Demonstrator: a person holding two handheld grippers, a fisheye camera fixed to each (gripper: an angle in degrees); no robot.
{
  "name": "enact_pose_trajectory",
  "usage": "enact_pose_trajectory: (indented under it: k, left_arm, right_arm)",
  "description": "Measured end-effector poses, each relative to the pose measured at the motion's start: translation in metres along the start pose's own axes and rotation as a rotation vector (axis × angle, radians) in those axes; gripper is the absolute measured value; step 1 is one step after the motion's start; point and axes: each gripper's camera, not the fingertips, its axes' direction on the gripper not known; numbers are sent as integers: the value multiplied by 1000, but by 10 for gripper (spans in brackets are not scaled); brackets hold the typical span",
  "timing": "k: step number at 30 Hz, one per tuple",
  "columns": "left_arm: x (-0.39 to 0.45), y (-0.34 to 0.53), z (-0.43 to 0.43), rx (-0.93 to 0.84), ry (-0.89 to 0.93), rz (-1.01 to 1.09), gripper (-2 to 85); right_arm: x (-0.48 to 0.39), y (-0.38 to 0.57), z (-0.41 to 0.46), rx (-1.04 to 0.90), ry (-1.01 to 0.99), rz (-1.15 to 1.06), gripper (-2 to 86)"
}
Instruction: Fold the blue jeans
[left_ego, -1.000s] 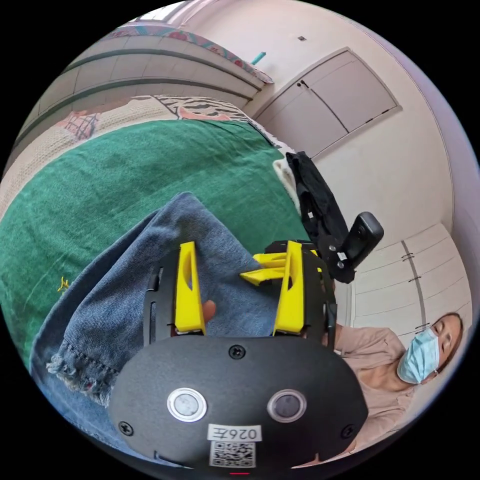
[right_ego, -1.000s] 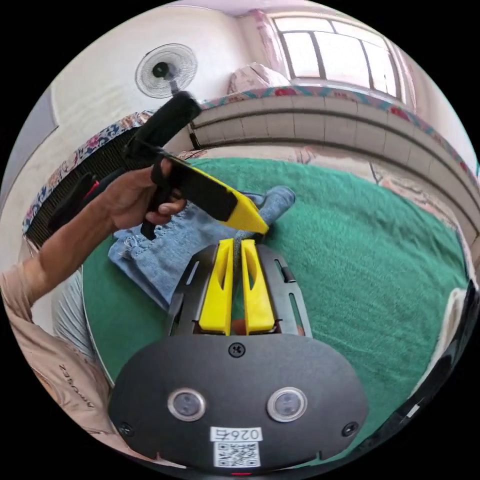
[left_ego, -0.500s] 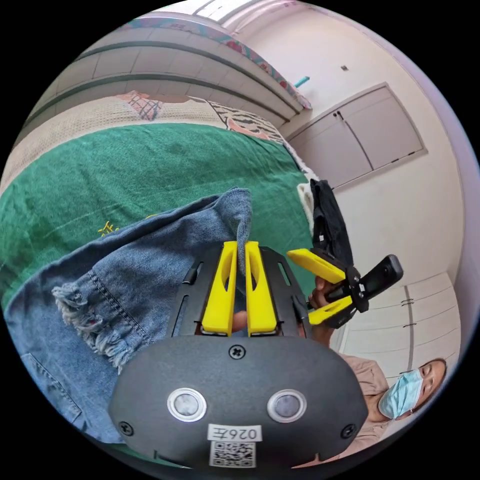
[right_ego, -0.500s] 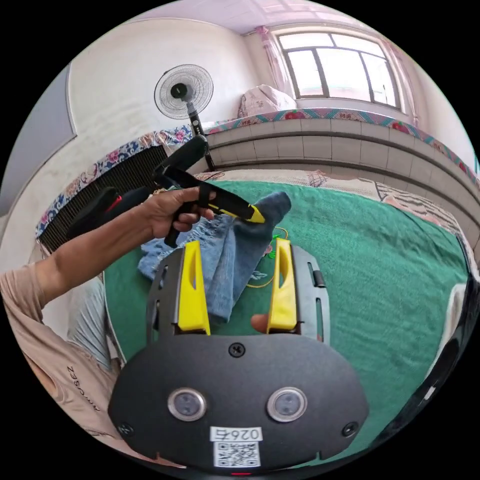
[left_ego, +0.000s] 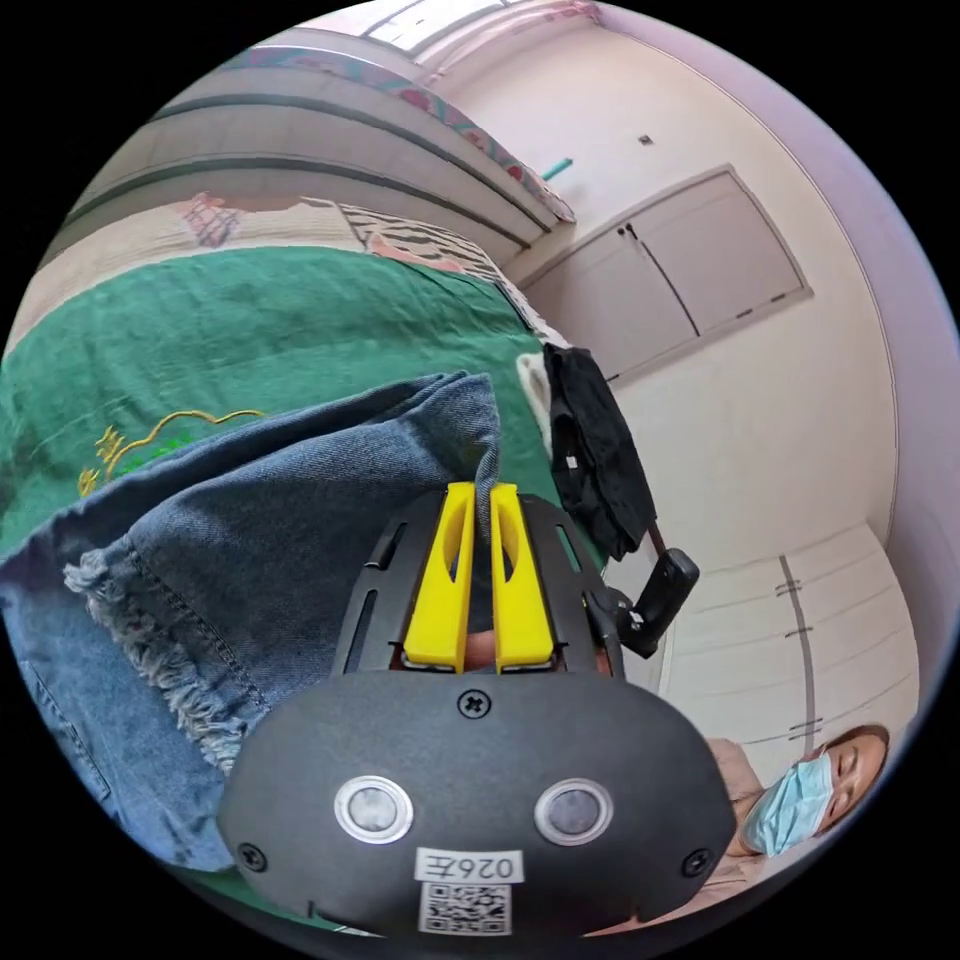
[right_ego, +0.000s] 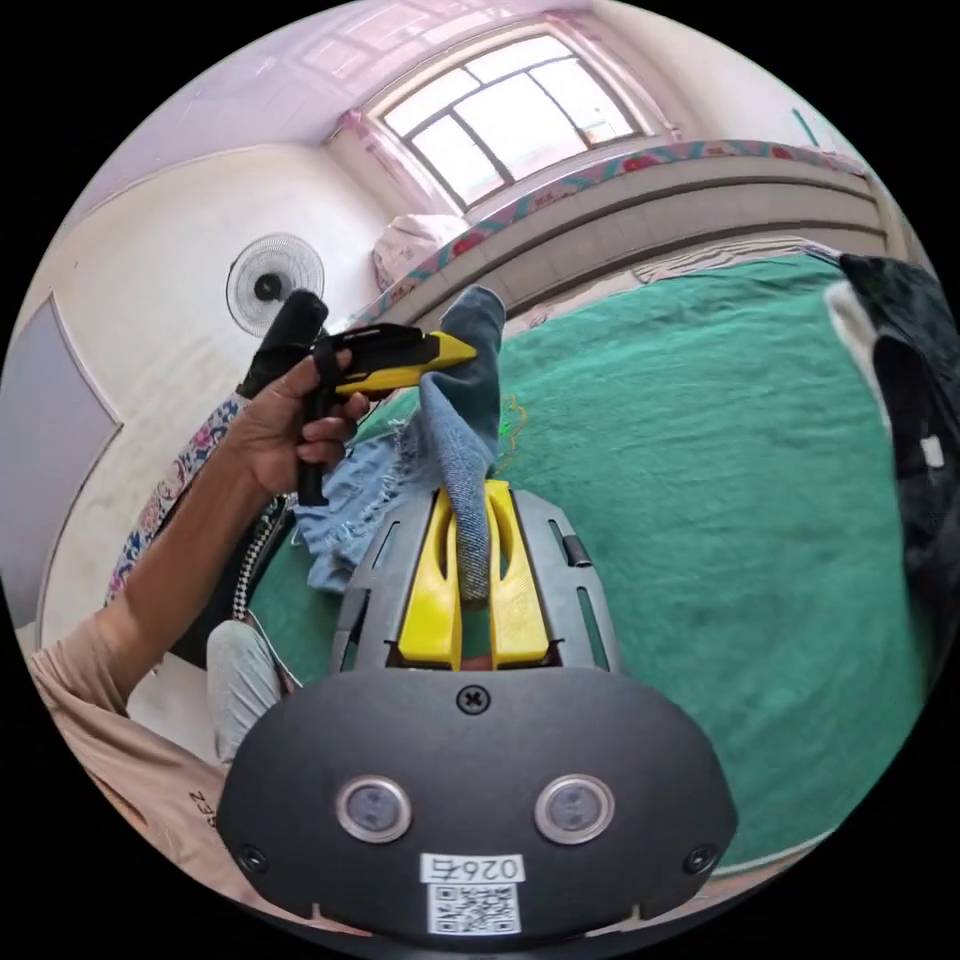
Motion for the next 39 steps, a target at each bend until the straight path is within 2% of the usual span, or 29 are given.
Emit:
enact_pose_trajectory:
  k: [5,7,9,13,17,22,27,29,31,32,34,36,38,39]
  left_arm:
    - [38,-12,39,-78,298,95,8]
    - [47,-16,45,-147,398,153,8]
    - [49,-16,37,-191,418,206,8]
    - [26,-1,-25,-181,356,254,8]
    - [-20,27,-98,-131,264,217,9]
    - [-110,78,-190,-30,212,107,12]
    - [-203,117,-219,32,169,-73,21]
    - [-233,133,-221,71,130,-181,32]
    - [-254,159,-231,186,130,-243,40]
    - [-255,166,-235,229,163,-234,31]
    - [-252,190,-252,361,262,-218,5]
    - [-231,202,-262,390,214,-169,-3]
    - [-199,208,-263,355,139,-101,-7]
    - [-173,211,-258,325,99,-43,-8]
  right_arm:
    - [4,71,-151,156,176,-17,-6]
    - [-21,101,-174,200,247,-48,-5]
    - [-51,126,-173,207,305,-101,-4]
    - [-124,174,-106,198,377,-251,-3]
    - [-181,207,-3,155,313,-368,-3]
    - [-233,241,124,96,185,-442,-3]
    - [-270,286,281,-7,214,-476,14]
    - [-275,306,366,-121,208,-483,53]
    - [-274,320,422,-269,181,-492,98]
    - [-272,329,435,-312,120,-489,119]
    - [-269,344,424,-269,63,-498,129]
    - [-264,358,401,-244,-26,-522,124]
    - [-246,373,360,-259,-177,-507,111]
    - [-239,377,349,-254,-185,-500,106]
